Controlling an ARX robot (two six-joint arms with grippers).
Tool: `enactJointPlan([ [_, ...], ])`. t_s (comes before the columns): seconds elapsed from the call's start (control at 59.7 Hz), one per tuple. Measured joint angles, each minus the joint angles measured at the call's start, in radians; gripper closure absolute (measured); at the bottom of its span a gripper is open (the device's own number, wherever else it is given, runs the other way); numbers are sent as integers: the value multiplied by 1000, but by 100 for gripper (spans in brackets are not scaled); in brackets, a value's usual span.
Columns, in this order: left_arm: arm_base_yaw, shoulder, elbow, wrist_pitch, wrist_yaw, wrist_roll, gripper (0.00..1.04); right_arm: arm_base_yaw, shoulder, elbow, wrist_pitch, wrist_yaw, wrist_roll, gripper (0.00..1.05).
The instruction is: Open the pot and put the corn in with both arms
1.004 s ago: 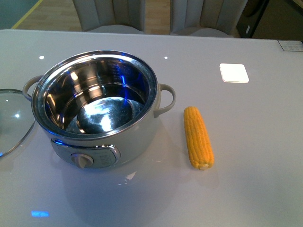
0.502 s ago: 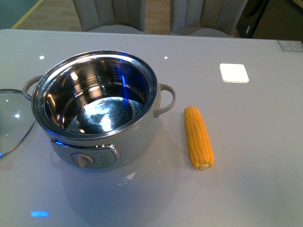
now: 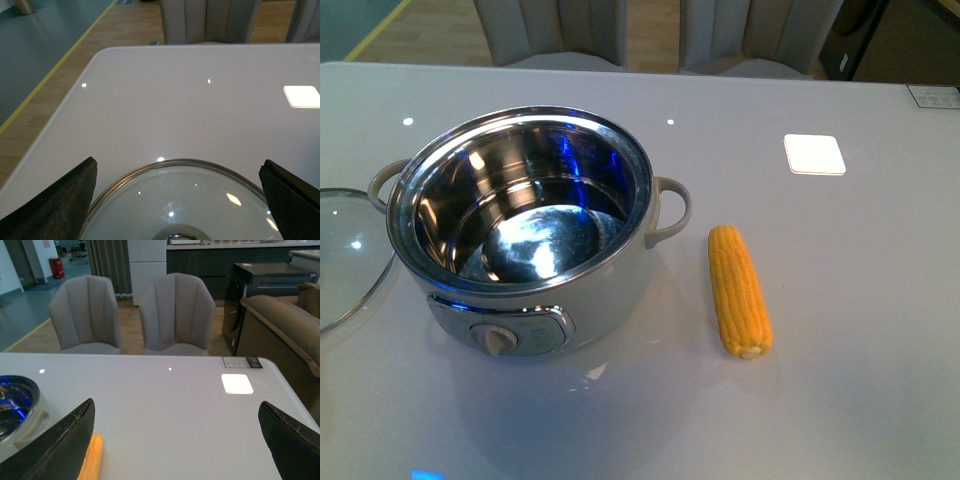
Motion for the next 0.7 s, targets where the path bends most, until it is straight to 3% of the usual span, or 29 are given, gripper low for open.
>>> enactJointPlan([
  [0.268,26,-337,-225,-6,37,-36,7,0,0,0,0,0,0,9],
  [0.703,-95,-1027,-562,-282,-15,-108,7,0,0,0,0,0,0,9],
])
